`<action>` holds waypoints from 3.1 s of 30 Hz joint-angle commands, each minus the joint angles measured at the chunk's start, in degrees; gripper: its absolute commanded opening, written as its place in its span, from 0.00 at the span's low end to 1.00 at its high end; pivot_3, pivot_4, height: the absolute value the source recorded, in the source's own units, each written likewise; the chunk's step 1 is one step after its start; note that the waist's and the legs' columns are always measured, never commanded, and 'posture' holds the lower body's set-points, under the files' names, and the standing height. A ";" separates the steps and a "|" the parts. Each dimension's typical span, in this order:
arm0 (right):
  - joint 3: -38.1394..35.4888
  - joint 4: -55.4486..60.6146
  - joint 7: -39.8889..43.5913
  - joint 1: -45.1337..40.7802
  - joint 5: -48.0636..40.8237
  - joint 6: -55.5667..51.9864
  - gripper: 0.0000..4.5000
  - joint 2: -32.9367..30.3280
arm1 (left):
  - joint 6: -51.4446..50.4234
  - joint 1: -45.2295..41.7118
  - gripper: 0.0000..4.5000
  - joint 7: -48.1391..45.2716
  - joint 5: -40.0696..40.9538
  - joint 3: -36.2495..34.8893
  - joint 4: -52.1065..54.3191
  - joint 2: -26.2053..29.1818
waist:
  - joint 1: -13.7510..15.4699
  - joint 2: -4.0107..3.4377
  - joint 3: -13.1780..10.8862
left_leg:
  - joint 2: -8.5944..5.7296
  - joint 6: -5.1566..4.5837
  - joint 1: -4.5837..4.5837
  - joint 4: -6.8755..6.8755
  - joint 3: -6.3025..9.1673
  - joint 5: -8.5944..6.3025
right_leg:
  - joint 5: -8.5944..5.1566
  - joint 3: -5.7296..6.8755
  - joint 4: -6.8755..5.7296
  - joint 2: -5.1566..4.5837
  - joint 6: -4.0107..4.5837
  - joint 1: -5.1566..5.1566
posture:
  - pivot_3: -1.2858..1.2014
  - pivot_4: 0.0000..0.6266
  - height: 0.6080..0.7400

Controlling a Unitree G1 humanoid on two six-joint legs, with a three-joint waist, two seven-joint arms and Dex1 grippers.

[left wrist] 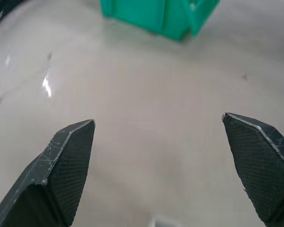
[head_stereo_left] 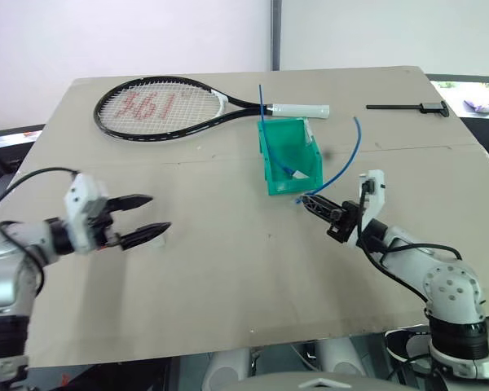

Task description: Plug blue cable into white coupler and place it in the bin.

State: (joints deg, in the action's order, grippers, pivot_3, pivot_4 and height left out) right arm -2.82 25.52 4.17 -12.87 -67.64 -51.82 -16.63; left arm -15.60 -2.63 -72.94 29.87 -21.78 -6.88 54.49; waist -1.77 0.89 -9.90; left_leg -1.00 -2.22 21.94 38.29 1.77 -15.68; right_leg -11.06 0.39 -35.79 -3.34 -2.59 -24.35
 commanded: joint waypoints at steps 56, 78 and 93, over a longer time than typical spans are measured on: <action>8.00 2.67 30.92 -6.30 27.27 14.17 0.00 -20.31 | -5.12 -25.96 0.07 2.34 -11.34 34.72 5.39 -17.01 | 0.87 0.13 0.02 | -0.22 -0.02 0.04 0.09 0.04 -0.01 | 0.25 0.09 -0.04 -0.07 -0.08 0.07 | 0.52 0.24 1.00; 23.68 -15.24 45.96 -22.32 48.29 20.10 0.00 -13.41 | 25.10 -40.27 0.07 -5.46 -27.76 42.85 -26.12 -26.74 | 1.28 0.18 0.00 | -0.21 -0.02 0.17 0.20 0.07 0.00 | 0.27 0.05 -0.06 -0.04 -0.05 -0.01 | 0.52 0.24 1.00; 27.90 -19.23 51.15 -23.77 54.87 19.79 0.00 -12.21 | 24.37 -39.78 0.07 -5.09 -28.13 42.03 -24.50 -27.34 | 1.22 0.18 0.05 | -0.23 -0.02 -0.02 0.21 0.11 0.00 | 0.28 0.08 -0.10 -0.04 -0.06 0.16 | 0.52 0.24 1.00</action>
State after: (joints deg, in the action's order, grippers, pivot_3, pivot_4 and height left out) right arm 23.60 6.76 54.38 -36.70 -13.51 -30.91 -29.21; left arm 9.00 -42.92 -77.79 2.19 20.19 -32.36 27.69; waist -0.55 1.07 -9.85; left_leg -1.23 -2.23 21.92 38.50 1.88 -15.69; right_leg -10.78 0.47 -35.89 -3.38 -2.64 -24.19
